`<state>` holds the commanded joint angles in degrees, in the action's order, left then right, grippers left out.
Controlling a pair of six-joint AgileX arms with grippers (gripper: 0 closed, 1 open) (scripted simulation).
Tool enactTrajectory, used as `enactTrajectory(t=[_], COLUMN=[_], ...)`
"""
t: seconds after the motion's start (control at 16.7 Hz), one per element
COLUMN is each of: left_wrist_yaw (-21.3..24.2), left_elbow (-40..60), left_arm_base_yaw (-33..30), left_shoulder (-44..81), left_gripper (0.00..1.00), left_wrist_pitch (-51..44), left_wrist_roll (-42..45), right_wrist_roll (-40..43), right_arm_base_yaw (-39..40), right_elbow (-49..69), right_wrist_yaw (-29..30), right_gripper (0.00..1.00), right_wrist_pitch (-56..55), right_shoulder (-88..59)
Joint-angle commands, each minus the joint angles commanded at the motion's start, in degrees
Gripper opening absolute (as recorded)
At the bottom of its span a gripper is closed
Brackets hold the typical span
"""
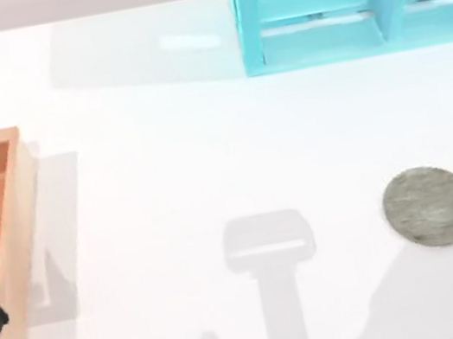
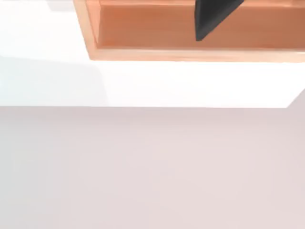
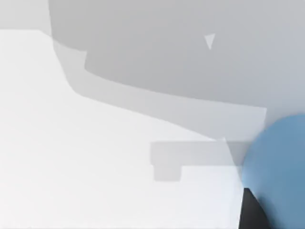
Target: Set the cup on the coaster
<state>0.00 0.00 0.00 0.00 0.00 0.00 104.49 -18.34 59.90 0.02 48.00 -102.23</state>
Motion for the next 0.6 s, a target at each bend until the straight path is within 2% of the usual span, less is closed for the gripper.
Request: enactTrajectory(t=[0.24, 0.6], left_wrist_yaw=[0.0, 0.0], left_elbow=[0.0, 0.0], left_arm_base_yaw=[0.0, 0.0], left_shoulder=[0.0, 0.0], left_gripper=[1.00, 1.00], left_wrist_pitch=[0.0, 0.0], left_wrist_roll=[0.0, 0.0], right_wrist_roll=[-12.7, -41.8], right_arm_base_yaw=[4.4, 14.1], right_elbow=[3.6, 10.5], right_wrist_yaw=[0.1, 0.3], right_gripper=[0.00, 0.00], right_wrist_pitch=[2.4, 7.4], right_shoulder=[-1.8, -4.9])
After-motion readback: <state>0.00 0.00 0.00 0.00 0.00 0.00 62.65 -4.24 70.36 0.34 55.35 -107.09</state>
